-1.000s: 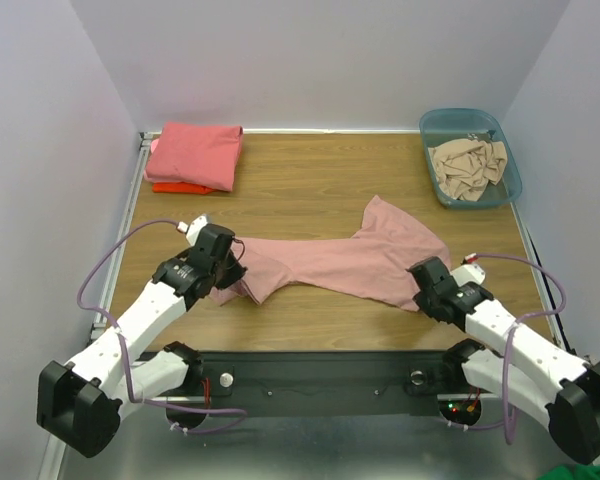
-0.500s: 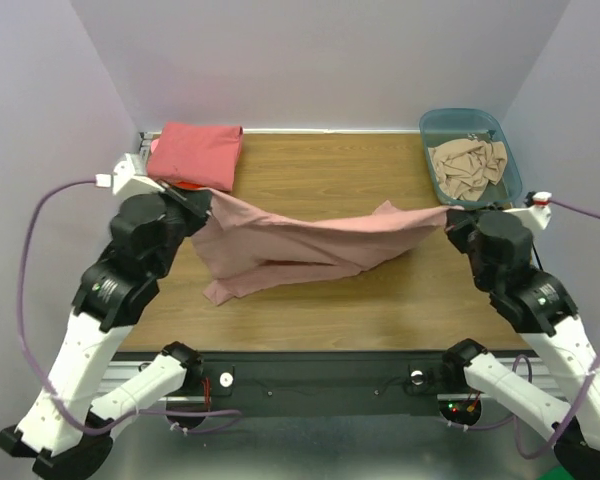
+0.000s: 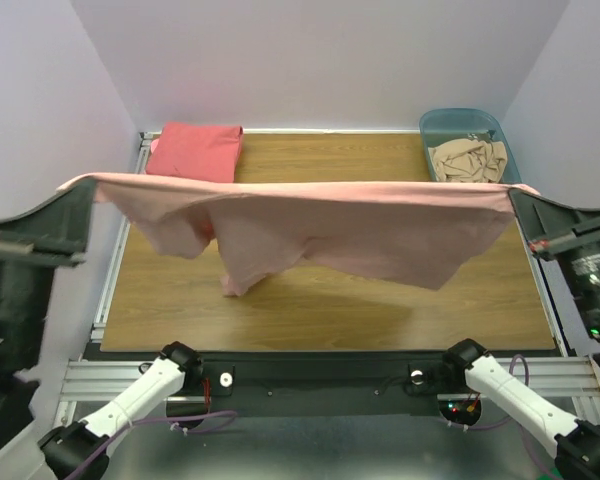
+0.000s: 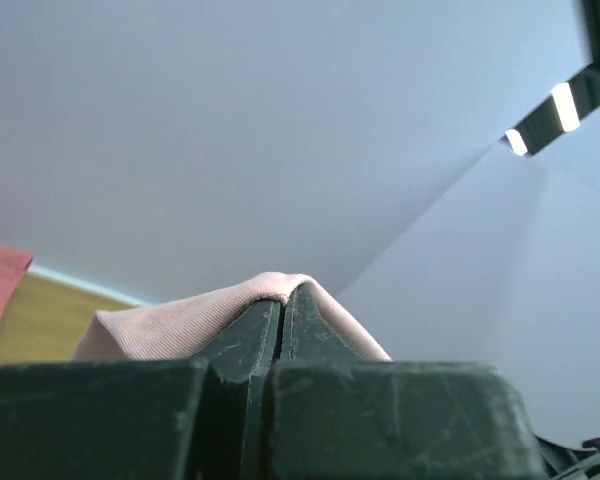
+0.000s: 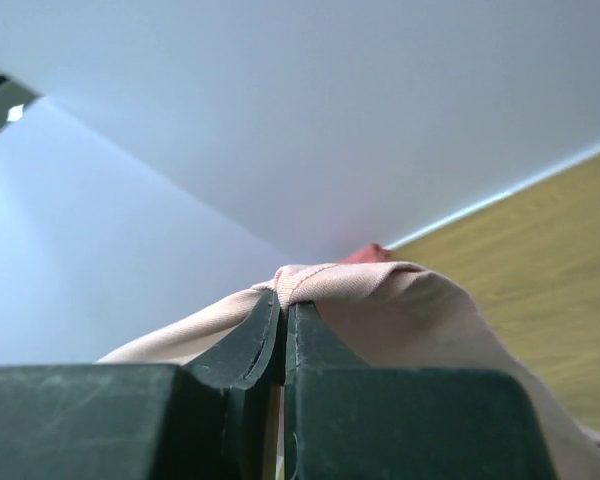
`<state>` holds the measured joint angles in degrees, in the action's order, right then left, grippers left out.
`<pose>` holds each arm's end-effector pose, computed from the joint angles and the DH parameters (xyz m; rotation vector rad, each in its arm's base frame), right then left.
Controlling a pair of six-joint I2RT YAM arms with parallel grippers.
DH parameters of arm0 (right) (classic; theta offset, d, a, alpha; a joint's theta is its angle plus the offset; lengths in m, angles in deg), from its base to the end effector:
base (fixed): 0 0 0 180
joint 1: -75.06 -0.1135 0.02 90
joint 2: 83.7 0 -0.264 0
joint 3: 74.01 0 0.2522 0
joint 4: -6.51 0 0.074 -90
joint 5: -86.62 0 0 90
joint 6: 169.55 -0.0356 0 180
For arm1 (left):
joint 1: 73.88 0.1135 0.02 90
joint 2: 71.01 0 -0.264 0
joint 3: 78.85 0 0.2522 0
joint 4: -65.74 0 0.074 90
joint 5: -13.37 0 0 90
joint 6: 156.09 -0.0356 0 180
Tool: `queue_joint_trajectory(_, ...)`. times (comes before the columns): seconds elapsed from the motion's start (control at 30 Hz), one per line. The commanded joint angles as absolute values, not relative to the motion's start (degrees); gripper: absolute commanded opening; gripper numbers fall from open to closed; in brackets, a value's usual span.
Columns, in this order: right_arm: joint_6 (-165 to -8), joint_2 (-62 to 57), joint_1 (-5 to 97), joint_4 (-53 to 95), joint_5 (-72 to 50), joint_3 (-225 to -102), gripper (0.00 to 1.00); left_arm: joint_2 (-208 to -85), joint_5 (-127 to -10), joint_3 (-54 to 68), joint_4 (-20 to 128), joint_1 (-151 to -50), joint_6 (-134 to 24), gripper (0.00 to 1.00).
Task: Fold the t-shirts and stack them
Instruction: Flatten the tshirt out
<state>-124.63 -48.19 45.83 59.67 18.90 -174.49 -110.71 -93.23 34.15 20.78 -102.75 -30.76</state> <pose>0.0210 -0.0037 0.5172 0.5248 1.3291 0.8143 -0.0087 0.0164 0.5750 -0.3318 1.0875 -0.8469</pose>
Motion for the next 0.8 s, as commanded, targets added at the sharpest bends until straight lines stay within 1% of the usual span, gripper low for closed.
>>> queue_joint_trajectory(0.0,-122.9,-49.2,46.1,57.9,11.0,-180.0,0.00,-108.8,-91.2,41.9,23.0,-102.6,-34.1,0.00)
queue_joint_trajectory(0.13,-123.6,-49.2,46.1,57.9,6.5,-183.7,0.01,-110.6,-89.1,50.4,21.4,-102.4,-35.4,0.00)
queue_joint_trajectory(0.17,-123.6,-49.2,46.1,57.8,5.6,-184.3,0.00,-110.9,-86.9,51.4,21.2,-102.3,-35.6,0.00)
queue_joint_trajectory(0.27,-123.7,-48.5,46.1,57.8,5.3,-185.6,0.01,-112.8,-84.2,53.2,21.5,-101.3,-35.8,0.00)
queue_joint_trajectory(0.4,-122.9,-47.6,46.1,57.8,9.1,-184.2,0.00,-116.4,-85.1,52.6,22.1,-100.7,-36.6,0.00)
queue_joint_trajectory(0.47,-122.5,-47.0,46.1,57.8,12.5,-181.6,0.00,-117.8,-86.5,48.1,23.5,-100.7,-37.3,0.00)
queue_joint_trajectory(0.53,-122.4,-46.3,46.1,57.6,19.8,-179.0,0.00,-118.7,-91.6,43.1,26.3,-100.7,-38.0,0.00)
queue_joint_trajectory(0.57,-122.2,-45.8,46.1,57.6,25.0,-175.7,0.00,-120.5,-97.7,38.1,26.8,-100.7,-37.3,0.00)
queue_joint_trajectory(0.63,-122.3,-43.7,46.1,57.5,30.9,-171.6,0.00,-123.1,-103.7,30.6,28.7,-100.7,-37.0,0.00)
queue_joint_trajectory(0.7,-123.3,-41.2,46.1,57.1,39.1,-165.5,0.00,-129.5,-110.0,26.8,29.4,-100.1,-37.3,0.01)
queue_joint_trajectory(0.73,-123.7,-37.6,46.1,56.9,41.1,-163.7,0.00,-134.7,-109.8,23.5,30.8,-99.0,-38.0,0.10)
queue_joint_trajectory(0.77,-124.1,-35.0,46.1,56.8,42.9,-160.2,0.00,-137.4,-107.1,21.9,31.7,-98.1,-38.1,0.19)
